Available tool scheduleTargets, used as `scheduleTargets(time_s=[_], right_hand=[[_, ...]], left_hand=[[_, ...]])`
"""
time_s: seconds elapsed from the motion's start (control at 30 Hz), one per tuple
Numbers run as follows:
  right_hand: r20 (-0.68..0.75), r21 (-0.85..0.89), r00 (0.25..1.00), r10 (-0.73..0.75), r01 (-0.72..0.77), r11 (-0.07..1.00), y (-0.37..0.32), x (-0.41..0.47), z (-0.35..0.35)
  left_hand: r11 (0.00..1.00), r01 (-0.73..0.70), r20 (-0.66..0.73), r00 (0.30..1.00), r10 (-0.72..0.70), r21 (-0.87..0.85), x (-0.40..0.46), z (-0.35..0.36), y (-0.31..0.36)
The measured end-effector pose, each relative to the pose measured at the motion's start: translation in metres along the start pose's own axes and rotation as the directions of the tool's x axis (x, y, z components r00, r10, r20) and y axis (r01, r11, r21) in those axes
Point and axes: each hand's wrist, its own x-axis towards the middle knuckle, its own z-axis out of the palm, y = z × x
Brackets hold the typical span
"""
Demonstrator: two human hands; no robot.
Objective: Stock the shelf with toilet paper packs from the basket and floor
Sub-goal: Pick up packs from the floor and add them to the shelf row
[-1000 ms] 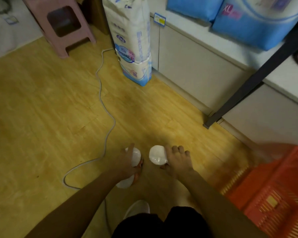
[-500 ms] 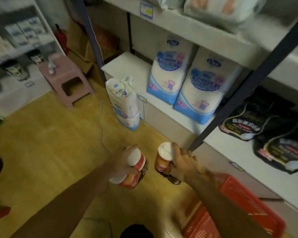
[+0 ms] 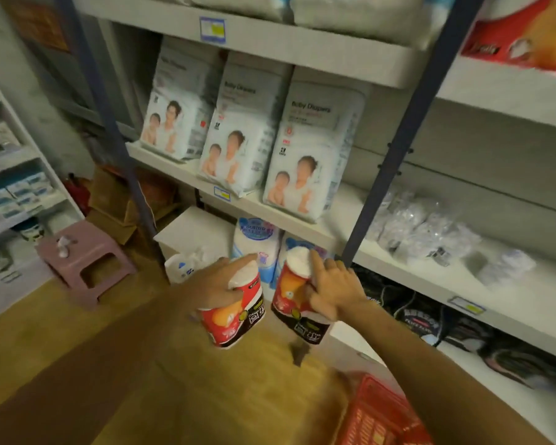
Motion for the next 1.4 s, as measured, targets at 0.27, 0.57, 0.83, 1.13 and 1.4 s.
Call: scheduleTargets(time_s=[0.27, 0.57, 0.83, 1.13, 1.4], right_hand=[[-0.107, 0.147, 0.967, 0.232, -0.215, 0.965, 0.033, -0.055, -0.150], [-0.214, 0.324, 0.842, 0.495, -0.417, 0.849, 0.107, -0.169, -0.229], [-0.205, 0.348, 0.784, 0.585, -0.501, 0.793, 0.179, -0.258, -0.254], [-0.156, 0.375, 0.825, 0.543, -0.459, 0.805, 0.279, -0.303, -0.271], [-0.015, 0.616, 0.851, 0.525, -0.405, 0.675, 0.370, -0.342, -0.282]], left_hand=[[0.966, -0.233, -0.089, 0.966, 0.244, 0.116, -0.002, -0.096, 0.087], [0.798, -0.555, -0.027, 0.817, 0.576, 0.236, 0.006, -0.121, 0.221], [0.600, -0.728, 0.076, 0.655, 0.752, 0.332, -0.003, -0.092, 0.337], [0.624, -0.740, 0.052, 0.654, 0.755, 0.252, -0.022, -0.063, 0.424], [0.668, -0.694, -0.011, 0.691, 0.723, 0.267, -0.031, -0.038, 0.505]])
